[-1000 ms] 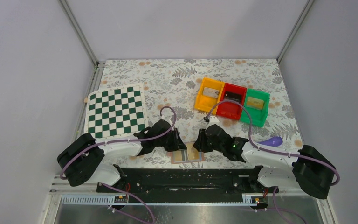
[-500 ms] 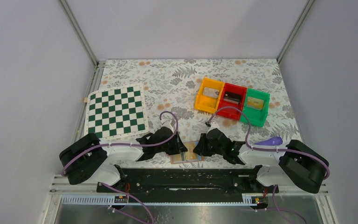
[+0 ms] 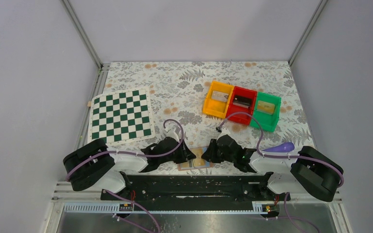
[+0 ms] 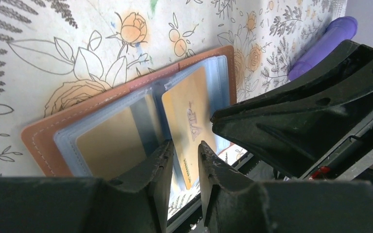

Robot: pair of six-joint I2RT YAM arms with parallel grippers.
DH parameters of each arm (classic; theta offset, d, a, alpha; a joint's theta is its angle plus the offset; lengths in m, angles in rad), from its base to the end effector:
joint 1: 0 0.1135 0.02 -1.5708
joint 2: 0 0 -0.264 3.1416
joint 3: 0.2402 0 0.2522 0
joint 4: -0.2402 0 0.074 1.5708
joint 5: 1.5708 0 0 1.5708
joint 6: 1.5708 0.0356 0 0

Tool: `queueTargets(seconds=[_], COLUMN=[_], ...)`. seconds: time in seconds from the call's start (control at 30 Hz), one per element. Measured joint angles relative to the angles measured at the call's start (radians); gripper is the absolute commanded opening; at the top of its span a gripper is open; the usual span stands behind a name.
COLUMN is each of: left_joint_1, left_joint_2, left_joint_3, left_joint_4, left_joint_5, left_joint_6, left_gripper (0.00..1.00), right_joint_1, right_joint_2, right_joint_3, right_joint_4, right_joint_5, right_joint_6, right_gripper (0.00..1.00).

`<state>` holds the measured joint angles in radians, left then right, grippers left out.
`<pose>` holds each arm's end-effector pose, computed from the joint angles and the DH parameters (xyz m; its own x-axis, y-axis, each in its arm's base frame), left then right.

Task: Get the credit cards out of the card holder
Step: Remove the credit card from the card holder.

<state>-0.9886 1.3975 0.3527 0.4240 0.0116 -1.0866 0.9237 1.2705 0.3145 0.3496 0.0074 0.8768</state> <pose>0.1308 -0.1994 0.1281 -0.8927 -0.2535 -0.3727 0.1081 0.6823 -0.7231 0.1342 0.1772 0.1377 -0.8302 0.1763 -0.5288 -0.2438 0.7382 0.6289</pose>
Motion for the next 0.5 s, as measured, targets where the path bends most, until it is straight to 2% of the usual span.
queueTargets(seconds=[0.2, 0.4, 0.5], left_joint_1=[-0.005, -0.006, -0.005], left_joint_2=[-0.002, -0.002, 0.0], left_joint_3=[-0.068, -0.073, -0.075], left_joint_4=[0.116, 0.133, 0.147], left_joint_5=[0.004, 0.009, 0.01], left_joint_6=[-0.038, -0.039, -0.039], left_gripper=[0.22, 0.19, 0.13], right_joint_1=[0.0, 0.0, -0.002], right_joint_2=[0.0, 0.005, 0.006], right_joint_3=[0.0, 0.0, 0.0], right_joint_4=[0.0, 0.006, 0.008], right_joint_5=[0.0, 0.0, 0.0], right_joint_6=[0.005, 0.014, 0.017], right_gripper=[0.23, 0.23, 0.23])
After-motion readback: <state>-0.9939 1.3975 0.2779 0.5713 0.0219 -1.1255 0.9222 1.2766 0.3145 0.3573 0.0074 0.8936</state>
